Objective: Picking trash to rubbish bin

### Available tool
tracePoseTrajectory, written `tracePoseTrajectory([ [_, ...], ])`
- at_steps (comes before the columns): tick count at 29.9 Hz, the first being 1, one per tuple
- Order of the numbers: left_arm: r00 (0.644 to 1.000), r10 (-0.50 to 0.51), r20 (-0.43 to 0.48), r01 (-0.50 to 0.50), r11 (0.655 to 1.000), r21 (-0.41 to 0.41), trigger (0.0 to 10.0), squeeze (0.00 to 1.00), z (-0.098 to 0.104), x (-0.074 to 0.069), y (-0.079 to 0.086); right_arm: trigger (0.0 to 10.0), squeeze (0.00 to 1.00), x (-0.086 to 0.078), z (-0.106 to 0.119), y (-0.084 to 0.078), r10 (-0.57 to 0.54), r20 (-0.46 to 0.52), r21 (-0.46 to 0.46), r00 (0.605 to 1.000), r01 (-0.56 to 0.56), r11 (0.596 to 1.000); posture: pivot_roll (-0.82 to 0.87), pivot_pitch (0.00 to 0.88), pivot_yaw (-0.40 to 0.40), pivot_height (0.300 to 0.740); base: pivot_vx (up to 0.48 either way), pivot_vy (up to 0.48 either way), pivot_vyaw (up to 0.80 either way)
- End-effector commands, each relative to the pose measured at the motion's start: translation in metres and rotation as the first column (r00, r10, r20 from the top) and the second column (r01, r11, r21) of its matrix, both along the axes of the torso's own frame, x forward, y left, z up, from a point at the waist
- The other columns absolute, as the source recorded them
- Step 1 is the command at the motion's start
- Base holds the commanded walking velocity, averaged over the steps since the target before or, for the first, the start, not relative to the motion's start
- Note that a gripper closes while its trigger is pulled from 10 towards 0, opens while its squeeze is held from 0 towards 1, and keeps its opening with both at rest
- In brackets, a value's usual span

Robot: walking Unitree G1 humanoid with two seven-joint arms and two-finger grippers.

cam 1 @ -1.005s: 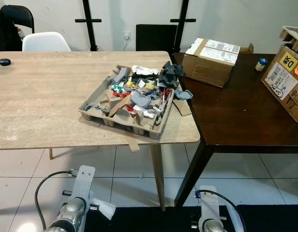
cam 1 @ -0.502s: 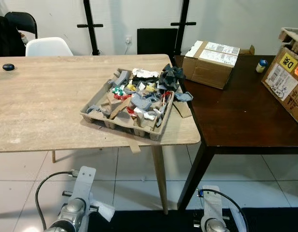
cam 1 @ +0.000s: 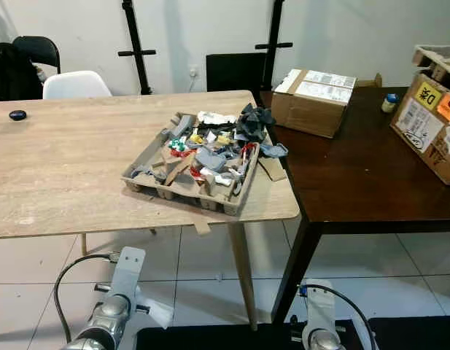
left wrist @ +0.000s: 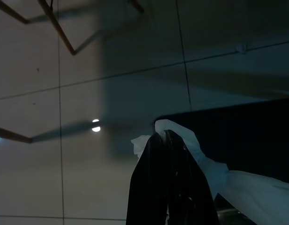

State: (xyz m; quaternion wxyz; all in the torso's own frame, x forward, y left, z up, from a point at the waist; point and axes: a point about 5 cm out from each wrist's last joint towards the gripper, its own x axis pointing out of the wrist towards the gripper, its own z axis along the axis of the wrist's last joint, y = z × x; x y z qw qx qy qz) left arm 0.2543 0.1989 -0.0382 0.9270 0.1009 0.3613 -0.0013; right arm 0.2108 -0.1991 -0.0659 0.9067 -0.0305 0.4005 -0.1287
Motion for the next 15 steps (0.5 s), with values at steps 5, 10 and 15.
tracePoseTrajectory([
  [5,0.999,0.043,-0.029,-0.043,0.999,0.008,10.0,0.0,-0.009,-0.015,0.009,10.0,0.0,-0.004,-0.003,0.0,0.04,-0.02,0.002,0.999,-0.04,0.999,0.07,0.07,-0.013,0.74,0.0,0.0,0.0],
  [10,0.997,0.069,-0.042,-0.069,0.998,0.016,10.0,0.0,-0.016,-0.029,0.016,10.0,0.0,-0.001,-0.001,0.0,0.106,-0.006,0.011,0.994,-0.106,0.994,0.1,0.102,-0.048,0.74,0.0,0.0,0.0],
  [15,0.997,0.066,-0.032,-0.065,0.998,0.022,10.0,0.0,-0.017,-0.033,0.017,10.0,0.0,-0.003,-0.001,-0.002,0.115,-0.007,0.01,0.993,-0.115,0.993,0.12,0.116,-0.039,0.74,0.0,0.0,0.0],
])
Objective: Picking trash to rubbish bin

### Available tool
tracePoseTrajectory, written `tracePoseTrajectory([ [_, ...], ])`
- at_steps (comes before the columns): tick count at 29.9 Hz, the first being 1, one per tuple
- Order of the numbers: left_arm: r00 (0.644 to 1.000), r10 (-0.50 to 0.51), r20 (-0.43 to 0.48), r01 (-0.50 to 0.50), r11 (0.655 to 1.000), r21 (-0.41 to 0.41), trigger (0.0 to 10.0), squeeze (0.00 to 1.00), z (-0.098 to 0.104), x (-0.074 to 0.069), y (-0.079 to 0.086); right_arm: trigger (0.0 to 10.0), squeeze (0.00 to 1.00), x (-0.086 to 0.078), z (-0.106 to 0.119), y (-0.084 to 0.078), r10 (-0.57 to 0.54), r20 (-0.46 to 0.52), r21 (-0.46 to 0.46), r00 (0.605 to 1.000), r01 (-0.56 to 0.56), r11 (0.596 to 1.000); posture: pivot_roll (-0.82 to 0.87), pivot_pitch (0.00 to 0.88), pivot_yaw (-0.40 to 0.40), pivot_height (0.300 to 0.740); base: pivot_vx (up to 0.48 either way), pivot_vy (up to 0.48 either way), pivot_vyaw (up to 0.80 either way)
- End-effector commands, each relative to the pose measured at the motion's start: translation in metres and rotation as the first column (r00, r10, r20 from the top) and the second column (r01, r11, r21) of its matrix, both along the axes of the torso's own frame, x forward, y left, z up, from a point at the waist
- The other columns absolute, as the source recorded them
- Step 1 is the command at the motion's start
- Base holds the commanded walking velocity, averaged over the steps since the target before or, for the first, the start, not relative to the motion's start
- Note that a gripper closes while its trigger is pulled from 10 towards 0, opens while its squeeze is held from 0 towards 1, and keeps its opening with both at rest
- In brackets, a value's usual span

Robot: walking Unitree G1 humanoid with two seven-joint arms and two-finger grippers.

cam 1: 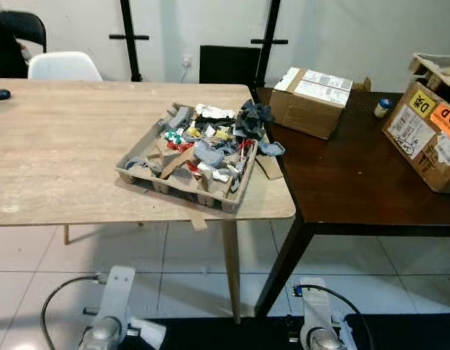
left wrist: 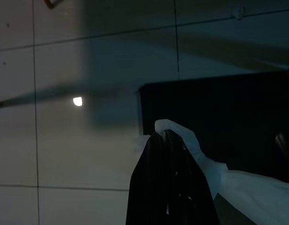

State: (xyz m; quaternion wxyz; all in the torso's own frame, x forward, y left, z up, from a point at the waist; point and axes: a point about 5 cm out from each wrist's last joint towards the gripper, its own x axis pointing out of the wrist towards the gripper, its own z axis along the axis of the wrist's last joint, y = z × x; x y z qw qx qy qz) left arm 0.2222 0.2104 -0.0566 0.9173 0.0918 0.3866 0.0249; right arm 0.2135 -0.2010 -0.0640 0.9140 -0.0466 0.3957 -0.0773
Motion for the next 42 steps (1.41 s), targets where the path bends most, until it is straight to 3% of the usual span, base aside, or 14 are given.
tracePoseTrajectory([
  [1,1.0,-0.015,0.021,0.015,1.0,0.024,10.0,0.0,0.002,0.0,0.005,10.0,0.0,-0.009,-0.005,-0.001,0.002,-0.02,-0.003,1.0,-0.002,1.0,0.12,0.12,-0.031,0.74,0.0,0.0,0.0],
  [19,0.996,-0.079,0.033,0.078,0.997,0.024,10.0,0.0,0.008,0.009,0.005,10.0,0.0,-0.023,-0.015,0.024,-0.012,-0.026,0.149,1.0,0.015,0.989,0.08,0.142,0.057,0.74,0.0,0.0,0.0],
  [29,0.995,-0.075,0.071,0.078,0.996,-0.053,10.0,0.0,0.009,0.014,-0.012,10.0,0.0,-0.018,-0.011,0.015,-0.014,-0.016,0.147,1.0,0.016,0.989,0.06,0.144,0.023,0.74,0.0,0.0,0.0],
  [42,0.996,-0.071,0.056,0.075,0.995,-0.062,10.0,0.0,0.005,0.008,-0.014,10.0,0.0,-0.015,-0.008,0.008,0.027,0.011,0.113,1.0,-0.028,0.993,0.07,0.145,-0.007,0.74,0.0,0.0,0.0],
])
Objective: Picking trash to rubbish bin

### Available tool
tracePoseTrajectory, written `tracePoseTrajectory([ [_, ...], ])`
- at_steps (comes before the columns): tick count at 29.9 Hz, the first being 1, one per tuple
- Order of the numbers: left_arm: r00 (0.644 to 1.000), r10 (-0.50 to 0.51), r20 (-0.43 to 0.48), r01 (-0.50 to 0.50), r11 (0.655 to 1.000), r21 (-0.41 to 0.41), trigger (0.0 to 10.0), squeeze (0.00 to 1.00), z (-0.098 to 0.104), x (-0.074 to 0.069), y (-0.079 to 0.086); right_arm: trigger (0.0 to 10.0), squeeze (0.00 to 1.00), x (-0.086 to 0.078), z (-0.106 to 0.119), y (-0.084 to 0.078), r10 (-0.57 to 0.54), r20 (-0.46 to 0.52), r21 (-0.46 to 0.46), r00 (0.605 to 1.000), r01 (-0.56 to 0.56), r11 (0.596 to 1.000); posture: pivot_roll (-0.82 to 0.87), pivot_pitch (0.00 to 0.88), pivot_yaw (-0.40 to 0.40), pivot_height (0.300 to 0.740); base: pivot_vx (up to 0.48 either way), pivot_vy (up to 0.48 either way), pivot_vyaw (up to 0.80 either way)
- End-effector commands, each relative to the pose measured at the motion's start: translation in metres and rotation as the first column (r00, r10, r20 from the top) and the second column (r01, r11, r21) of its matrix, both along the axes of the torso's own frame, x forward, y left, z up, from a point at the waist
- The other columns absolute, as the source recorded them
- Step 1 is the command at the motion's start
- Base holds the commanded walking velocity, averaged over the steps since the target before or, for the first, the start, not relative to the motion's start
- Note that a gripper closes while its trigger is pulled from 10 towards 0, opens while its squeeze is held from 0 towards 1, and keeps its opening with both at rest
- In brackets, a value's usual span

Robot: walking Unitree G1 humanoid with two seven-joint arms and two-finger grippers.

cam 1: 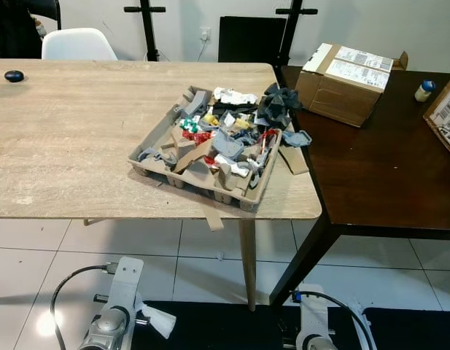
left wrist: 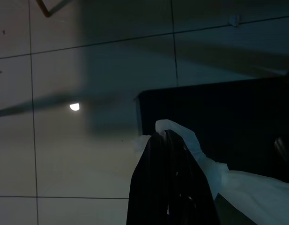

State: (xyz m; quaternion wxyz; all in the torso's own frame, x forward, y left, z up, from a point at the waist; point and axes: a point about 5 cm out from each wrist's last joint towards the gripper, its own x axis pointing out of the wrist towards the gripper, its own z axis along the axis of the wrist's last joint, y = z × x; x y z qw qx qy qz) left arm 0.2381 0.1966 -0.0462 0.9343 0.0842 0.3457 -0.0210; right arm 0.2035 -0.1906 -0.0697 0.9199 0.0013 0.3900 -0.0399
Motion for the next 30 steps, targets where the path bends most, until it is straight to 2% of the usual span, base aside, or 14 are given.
tracePoseTrajectory([
  [1,1.0,0.013,-0.029,-0.013,1.0,-0.011,10.0,0.0,-0.0058,-0.0081,0.0001,10.0,0.0,-0.0051,-0.0023,-0.0023,-0.002,-0.01,-0.006,1.0,0.002,1.0,0.07,0.146,-0.009,0.74,0.0,0.0,0.0],
  [6,0.999,0.025,-0.033,-0.025,0.999,-0.023,10.0,0.0,-0.0057,-0.0085,0.0029,10.0,0.0,-0.0053,-0.0026,-0.002,-0.004,-0.014,-0.009,1.0,0.004,1.0,0.07,0.143,-0.011,0.74,0.0,0.0,0.0],
  [10,0.999,0.036,-0.032,-0.036,0.999,0.003,10.0,0.0,-0.0047,-0.0073,0.0065,10.0,0.0,-0.0016,-0.0002,0.0013,-0.01,0.018,0.018,1.0,0.01,1.0,0.07,0.141,-0.006,0.74,0.0,0.0,0.0],
  [16,1.0,0.018,-0.017,-0.017,0.999,0.03,10.0,0.0,-0.0019,-0.0037,0.0075,10.0,0.0,0.0027,0.003,0.0006,-0.009,0.049,0.009,0.999,0.009,1.0,0.06,0.142,0.003,0.74,0.0,0.0,0.0],
  [19,1.0,0.014,-0.023,-0.013,0.999,0.033,10.0,0.0,-0.001,-0.0016,0.0075,10.0,0.0,0.0028,0.0023,0.0,-0.022,0.032,0.043,0.999,0.021,0.999,0.06,0.144,0.004,0.74,0.0,0.0,0.0],
  [30,0.999,0.018,-0.03,-0.017,1.0,0.017,10.0,0.0,-0.0014,-0.0009,0.005,10.0,0.0,0.0022,0.0021,-0.0039,-0.029,0.02,0.046,0.999,0.028,0.999,0.05,0.148,0.002,0.74,0.0,0.0,0.0],
])
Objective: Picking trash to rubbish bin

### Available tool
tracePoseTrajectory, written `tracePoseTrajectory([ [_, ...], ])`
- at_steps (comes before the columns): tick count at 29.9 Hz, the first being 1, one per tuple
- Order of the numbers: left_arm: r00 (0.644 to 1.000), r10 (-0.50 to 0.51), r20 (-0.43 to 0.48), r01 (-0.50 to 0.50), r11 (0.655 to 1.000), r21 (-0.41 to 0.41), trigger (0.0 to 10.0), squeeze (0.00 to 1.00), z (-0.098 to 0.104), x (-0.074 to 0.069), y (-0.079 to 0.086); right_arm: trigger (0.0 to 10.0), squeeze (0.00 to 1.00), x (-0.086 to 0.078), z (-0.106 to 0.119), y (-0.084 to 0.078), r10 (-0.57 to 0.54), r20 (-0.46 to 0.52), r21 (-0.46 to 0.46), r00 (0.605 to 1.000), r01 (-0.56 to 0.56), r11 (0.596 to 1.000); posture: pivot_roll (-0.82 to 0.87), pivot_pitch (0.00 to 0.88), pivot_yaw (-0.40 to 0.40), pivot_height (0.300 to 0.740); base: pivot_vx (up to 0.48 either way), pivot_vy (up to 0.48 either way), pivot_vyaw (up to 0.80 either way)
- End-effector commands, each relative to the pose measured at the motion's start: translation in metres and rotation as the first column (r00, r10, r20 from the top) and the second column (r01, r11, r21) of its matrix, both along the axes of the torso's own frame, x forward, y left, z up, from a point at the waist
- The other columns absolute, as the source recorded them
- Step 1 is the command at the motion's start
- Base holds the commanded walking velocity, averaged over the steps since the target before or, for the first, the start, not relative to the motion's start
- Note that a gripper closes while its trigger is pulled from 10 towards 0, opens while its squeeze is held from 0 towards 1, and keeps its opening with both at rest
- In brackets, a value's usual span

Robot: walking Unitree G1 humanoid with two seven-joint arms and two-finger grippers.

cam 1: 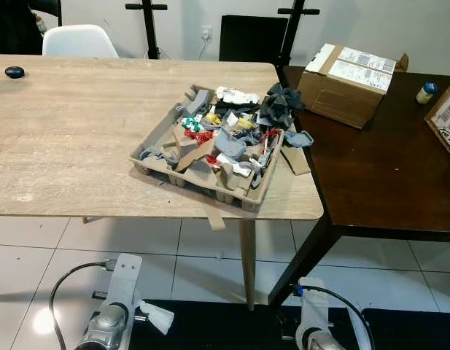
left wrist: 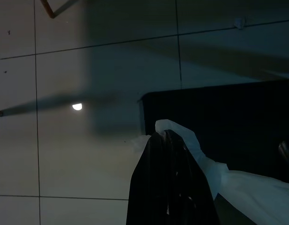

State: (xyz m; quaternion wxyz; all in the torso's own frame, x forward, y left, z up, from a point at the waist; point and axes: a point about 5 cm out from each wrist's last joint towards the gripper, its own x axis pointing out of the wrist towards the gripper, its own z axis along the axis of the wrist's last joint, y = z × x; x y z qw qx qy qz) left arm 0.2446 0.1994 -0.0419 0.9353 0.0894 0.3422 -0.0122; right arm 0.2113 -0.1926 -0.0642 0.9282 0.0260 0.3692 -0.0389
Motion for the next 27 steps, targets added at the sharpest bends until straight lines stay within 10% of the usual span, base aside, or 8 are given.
tracePoseTrajectory([
  [1,0.999,0.006,-0.041,-0.006,1.0,0.001,10.0,0.0,-0.0059,-0.0075,0.0021,10.0,0.0,-0.0061,-0.0037,-0.0022,-0.007,-0.03,-0.006,1.0,0.007,1.0,0.05,0.15,0.001,0.74,0.0,0.0,0.0],
  [9,0.999,-0.011,-0.052,0.012,1.0,0.015,10.0,0.0,-0.0072,-0.0092,0.0019,10.0,0.0,-0.0067,-0.0045,-0.0023,-0.005,-0.043,-0.011,0.999,0.004,1.0,0.05,0.147,-0.005,0.74,0.0,0.0,0.0],
  [27,0.999,-0.012,-0.037,0.012,1.0,-0.015,10.0,0.0,-0.004,-0.0031,-0.003,10.0,0.0,-0.0082,-0.006,0.0001,-0.012,-0.056,0.0,0.998,0.012,1.0,0.06,0.14,0.012,0.74,0.0,0.0,-0.8],
])
